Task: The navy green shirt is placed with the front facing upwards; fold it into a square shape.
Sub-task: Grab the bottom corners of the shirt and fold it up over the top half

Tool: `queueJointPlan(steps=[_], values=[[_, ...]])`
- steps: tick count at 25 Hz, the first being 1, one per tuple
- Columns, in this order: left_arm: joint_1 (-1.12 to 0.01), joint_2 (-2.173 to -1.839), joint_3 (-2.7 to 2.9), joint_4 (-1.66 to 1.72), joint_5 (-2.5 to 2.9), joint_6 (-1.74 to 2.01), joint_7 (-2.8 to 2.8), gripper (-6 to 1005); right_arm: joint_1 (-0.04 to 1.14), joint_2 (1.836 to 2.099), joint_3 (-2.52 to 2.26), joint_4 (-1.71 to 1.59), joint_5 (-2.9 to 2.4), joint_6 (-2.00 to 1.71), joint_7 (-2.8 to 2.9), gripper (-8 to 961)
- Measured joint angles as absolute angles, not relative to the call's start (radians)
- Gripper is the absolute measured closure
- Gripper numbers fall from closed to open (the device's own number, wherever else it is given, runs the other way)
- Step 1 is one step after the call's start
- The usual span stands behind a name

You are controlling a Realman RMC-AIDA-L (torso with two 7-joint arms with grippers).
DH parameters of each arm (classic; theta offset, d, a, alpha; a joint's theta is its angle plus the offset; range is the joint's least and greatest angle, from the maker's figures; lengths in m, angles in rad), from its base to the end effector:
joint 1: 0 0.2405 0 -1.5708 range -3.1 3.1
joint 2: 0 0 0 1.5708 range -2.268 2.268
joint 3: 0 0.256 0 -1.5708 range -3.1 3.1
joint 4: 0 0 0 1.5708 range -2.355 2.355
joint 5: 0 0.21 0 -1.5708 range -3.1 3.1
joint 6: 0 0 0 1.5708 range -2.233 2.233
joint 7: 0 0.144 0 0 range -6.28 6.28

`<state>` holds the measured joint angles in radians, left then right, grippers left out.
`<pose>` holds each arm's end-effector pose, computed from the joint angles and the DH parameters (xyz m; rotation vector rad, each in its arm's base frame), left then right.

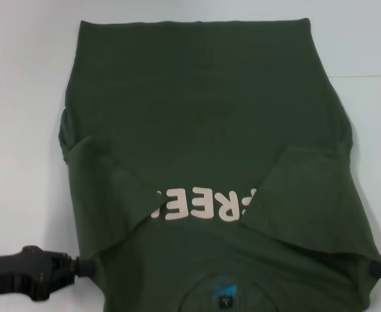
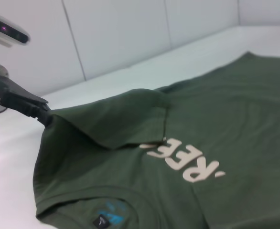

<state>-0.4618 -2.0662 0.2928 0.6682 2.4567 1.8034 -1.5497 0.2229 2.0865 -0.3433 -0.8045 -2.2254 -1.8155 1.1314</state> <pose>-0.3220 0.2629 0.0189 -2.7138 -1.1861 -0.6148 0.3566 0.2110 0.0467 -2.5856 0.6624 0.5781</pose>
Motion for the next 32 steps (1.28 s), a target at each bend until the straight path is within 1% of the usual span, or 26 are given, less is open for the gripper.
queueJointPlan(steps=[7,15,19,22,25,29,32], values=[[-0.423,-2.074,0.292,0.667,2.458,1.864,-1.385,940,0.167,2.083,-0.268,-0.797,-2.23,-1.877,1.004,917],[-0.372,-2.084,0.291,0.701,2.463,1.942,-1.301,933,0.074,2.083,-0.224,-0.772,-2.231,-1.926,0.857,918],[-0.361,-2.085,0.291,0.708,2.475,1.963,-1.285,930,0.035,2.071,-0.197,-0.725,-2.233,-1.952,0.793,918],[-0.356,-2.085,0.289,0.716,2.49,1.98,-1.275,927,0.009,2.069,-0.186,-0.713,-2.234,-1.97,0.762,918],[-0.356,-2.081,0.262,0.718,2.491,1.988,-1.271,925,0.012,2.068,-0.174,-0.7,-2.234,-1.965,0.762,918],[-0.357,-2.076,0.186,0.712,2.487,1.991,-1.273,922,0.042,2.058,-0.135,-0.653,-2.232,-1.961,0.767,918],[-0.353,-2.075,0.114,0.706,2.482,1.99,-1.271,919,0.067,2.056,-0.092,-0.638,-2.228,-1.974,0.769,918]])
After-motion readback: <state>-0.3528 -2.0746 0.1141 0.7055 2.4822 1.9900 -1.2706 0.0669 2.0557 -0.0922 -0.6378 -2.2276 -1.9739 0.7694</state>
